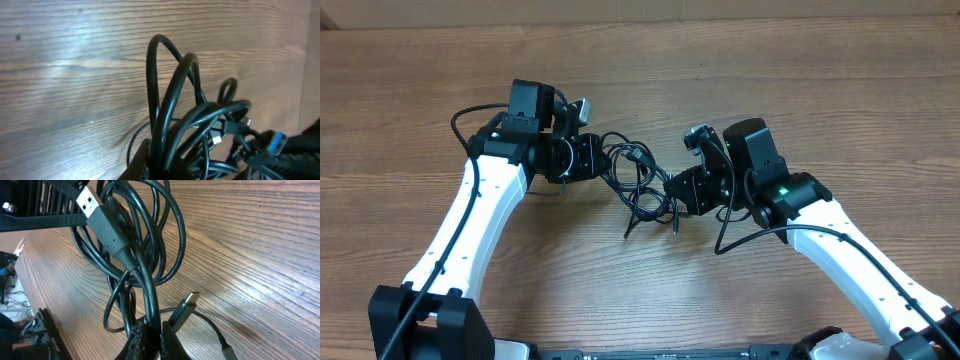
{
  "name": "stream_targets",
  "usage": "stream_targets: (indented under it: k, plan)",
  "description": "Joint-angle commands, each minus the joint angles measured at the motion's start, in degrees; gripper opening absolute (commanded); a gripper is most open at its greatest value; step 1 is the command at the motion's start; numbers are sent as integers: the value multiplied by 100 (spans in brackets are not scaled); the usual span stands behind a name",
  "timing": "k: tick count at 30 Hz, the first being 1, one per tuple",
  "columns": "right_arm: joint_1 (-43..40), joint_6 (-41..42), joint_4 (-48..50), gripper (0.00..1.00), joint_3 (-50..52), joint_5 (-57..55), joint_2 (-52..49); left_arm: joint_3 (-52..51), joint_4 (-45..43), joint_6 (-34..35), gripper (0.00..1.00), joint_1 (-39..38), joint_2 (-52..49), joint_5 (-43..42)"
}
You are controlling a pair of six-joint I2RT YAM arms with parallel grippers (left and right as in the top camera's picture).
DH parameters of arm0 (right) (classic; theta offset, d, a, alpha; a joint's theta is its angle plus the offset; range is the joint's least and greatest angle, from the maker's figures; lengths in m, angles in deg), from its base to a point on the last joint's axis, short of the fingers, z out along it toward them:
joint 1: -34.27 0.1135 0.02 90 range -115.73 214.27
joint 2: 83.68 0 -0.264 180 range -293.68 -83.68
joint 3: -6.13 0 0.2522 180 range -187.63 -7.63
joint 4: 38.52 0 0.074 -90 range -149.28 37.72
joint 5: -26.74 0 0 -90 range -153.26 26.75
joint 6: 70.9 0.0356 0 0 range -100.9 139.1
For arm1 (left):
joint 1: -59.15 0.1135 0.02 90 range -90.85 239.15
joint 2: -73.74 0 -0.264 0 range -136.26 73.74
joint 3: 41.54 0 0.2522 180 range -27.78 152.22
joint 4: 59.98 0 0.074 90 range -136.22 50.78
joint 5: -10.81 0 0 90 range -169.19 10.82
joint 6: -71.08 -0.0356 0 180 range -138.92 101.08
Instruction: Untangle cables
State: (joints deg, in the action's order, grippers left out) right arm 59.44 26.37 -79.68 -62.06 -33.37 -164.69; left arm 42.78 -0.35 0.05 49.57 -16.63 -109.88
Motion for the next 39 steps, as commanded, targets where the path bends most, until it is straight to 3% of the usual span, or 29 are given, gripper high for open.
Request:
stream_targets:
  k: [1,4,9,20,29,39]
  plan:
    - [-11,-26,-116,4,-92,-44,-13,138,-2,872,4,131,90,1154]
    - [-13,-26,-114,4,-92,-46,-13,138,83,1495,4,131,90,1445]
    - [-13,-26,-114,4,-92,-46,-13,138,81,1893,4,131,90,1462]
    - [-13,-26,-116,6,-92,-87,-13,138,83,1895,4,129,87,1460]
    - [-13,-26,-116,33,-92,-87,-13,138,83,1875,4,129,87,1460]
    - [-11,-26,-116,38,-92,-87,-13,138,125,1626,4,129,87,1305]
